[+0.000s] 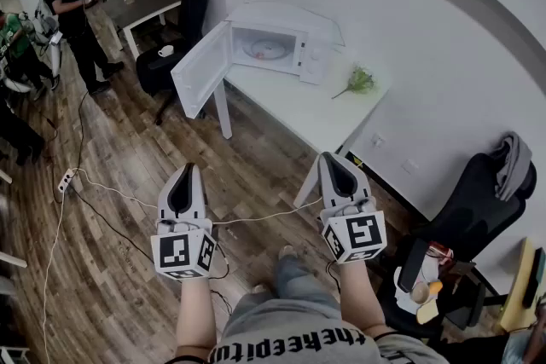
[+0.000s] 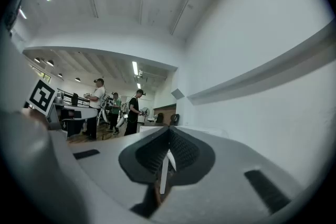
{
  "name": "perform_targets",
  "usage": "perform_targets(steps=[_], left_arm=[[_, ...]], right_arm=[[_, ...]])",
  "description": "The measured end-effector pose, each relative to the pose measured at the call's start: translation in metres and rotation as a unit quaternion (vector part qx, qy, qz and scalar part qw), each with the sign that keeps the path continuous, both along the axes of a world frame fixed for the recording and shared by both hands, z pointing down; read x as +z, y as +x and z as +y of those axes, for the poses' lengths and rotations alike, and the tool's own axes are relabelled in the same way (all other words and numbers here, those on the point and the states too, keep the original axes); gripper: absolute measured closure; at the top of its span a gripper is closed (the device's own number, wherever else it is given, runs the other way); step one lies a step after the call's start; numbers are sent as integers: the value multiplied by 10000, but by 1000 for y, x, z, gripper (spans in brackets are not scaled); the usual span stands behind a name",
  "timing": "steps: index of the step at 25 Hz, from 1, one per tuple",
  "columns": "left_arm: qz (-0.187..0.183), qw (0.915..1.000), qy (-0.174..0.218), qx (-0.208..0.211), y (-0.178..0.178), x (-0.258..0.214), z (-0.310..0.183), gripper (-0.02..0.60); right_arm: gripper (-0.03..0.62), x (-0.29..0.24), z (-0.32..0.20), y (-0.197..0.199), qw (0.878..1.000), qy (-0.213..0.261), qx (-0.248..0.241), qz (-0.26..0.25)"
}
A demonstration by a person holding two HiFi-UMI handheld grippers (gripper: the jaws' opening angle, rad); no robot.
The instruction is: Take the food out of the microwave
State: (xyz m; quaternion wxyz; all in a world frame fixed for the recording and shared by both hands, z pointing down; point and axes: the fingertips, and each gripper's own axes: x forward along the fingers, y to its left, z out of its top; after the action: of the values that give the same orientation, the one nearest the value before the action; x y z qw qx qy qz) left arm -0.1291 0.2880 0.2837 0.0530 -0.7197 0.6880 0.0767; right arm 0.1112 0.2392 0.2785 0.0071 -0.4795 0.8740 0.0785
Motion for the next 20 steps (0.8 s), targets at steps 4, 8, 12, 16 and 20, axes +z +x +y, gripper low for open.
perform_targets(steps=[4,8,12,16,20], left_arm=[[24,10000,-8,-21,-1,0,1,568],[38,10000,0,-15,1,0,3,568],[34,10000,18,2,2,-1,6,568],[36,10000,58,4,0,-4,7,568],[52,10000,78,-16,-2,-3,6,568]], right_arm=[[591,-1,1,2,10000,6,9,-3],[591,-2,3,5,10000,14,21,-12],[591,-3,7,6,10000,15,41,-6],[591,-5,7,4,10000,42,34,13],[591,-6,6,6,9998,119,78,-101]])
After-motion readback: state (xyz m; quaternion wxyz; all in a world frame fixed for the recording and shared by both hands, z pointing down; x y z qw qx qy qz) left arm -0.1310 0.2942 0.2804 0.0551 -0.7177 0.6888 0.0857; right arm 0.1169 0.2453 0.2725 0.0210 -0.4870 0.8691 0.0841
